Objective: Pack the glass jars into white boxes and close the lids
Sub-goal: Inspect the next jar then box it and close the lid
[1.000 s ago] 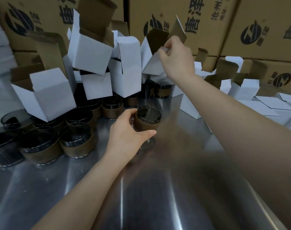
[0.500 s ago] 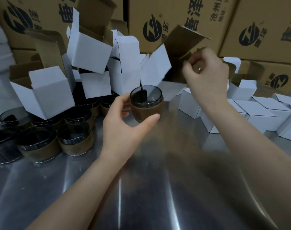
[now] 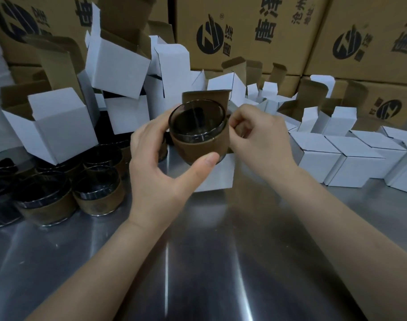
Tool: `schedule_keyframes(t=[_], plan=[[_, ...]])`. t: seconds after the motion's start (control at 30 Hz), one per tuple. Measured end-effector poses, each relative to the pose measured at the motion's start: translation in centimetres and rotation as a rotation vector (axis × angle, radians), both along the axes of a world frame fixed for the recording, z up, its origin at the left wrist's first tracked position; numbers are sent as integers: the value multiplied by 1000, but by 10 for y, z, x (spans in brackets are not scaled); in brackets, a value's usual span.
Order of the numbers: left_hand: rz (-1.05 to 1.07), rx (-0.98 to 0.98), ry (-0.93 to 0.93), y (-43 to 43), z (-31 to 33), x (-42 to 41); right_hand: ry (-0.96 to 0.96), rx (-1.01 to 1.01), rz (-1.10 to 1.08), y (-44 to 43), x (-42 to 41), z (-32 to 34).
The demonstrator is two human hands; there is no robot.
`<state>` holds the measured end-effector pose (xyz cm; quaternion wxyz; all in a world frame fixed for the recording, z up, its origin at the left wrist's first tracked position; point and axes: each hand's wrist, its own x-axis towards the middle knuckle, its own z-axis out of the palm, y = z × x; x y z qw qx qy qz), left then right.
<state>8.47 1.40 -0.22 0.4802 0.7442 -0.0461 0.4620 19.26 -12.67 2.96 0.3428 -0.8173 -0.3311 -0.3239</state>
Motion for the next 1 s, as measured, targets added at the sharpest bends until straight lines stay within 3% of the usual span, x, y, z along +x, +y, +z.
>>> schedule_keyframes(t=[0.33,0.6,0.73,1.0], plan=[[-130,-66,71,0,-3,6,228,-85,242,-7,-4,2],[-76,-45,130,0,-5,8,404,102,439,-6,-17,25],[-49,-23,128,-1,-6,9,462,-73,457,-5,-21,31],[-28,-39,178,3,-10,15,560,-99,464,-2,-16,37]])
